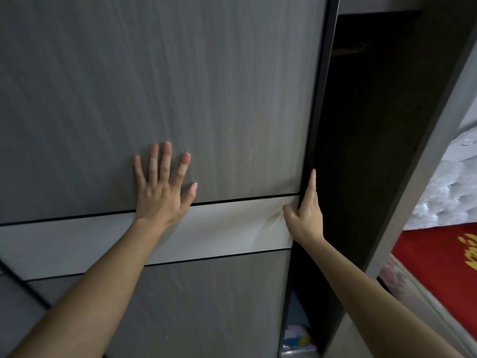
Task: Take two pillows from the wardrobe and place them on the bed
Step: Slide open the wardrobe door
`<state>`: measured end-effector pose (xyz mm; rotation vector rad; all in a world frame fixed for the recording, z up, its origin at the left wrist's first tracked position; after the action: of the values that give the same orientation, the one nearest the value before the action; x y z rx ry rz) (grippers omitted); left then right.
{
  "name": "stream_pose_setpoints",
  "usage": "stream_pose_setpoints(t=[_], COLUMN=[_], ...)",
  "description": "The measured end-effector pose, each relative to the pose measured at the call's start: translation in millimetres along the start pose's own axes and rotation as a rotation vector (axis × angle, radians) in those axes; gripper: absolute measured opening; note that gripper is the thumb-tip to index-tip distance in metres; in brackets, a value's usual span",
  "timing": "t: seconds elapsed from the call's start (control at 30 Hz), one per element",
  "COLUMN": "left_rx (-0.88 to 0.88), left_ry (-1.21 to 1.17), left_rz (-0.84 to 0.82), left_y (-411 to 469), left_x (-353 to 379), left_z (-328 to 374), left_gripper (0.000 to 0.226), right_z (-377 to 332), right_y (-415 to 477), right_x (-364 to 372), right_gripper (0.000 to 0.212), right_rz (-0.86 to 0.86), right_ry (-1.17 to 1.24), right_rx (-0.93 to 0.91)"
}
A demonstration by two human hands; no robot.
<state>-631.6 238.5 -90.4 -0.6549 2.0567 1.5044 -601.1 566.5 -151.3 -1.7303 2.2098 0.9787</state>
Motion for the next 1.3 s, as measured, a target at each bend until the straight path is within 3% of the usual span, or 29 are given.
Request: stream_pose_setpoints(t=[0.23,0.33,0.5,0.67,0.9,1.3], left_rx=[-0.248,-0.253,-0.238,-0.424,-0.541,-0.643], left_ry=[-0.12,-0.182,-0.207,-0.338,-0.359,-0.43], left_rz=[-0.163,-0.199,-0.355,-0.431,-0.503,-0.556], left_y=[-43,-64,-97,-113,-140,-168], left_x=[-14,-15,-9,-10,-9,2], left_z=[-39,-52,-55,-80,-139,-201], left_gripper=[0.071,0.068,0.088,0.101,0.105,0.111], right_z=[-34,-43,-59,-89,-129,-176], right_y=[-16,-20,-22,-28,-41,-54], right_x=[50,77,118,158,217,297], right_gripper=[0.095,0.088,0.089,0.097,0.076,0.091], right_rz=[-0.17,-0.238,-0.405,-0.44,-0.444,-0.564], right_ry=[0.007,0.028,0.03,0.049,0.065,0.119], right_rx=[-0.077,-0.087,-0.174,-0.243,-0.283,-0.312])
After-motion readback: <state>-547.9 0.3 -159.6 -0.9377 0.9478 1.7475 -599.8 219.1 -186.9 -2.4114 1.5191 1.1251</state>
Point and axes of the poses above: each hand's wrist, its own y-axis towards the middle knuckle, its own x-axis out of the palm, z = x × y, the point moved 3 cm from there along y, towards the middle knuckle, and after that the axes turned 11 degrees about -z, right-handed, at the moved point
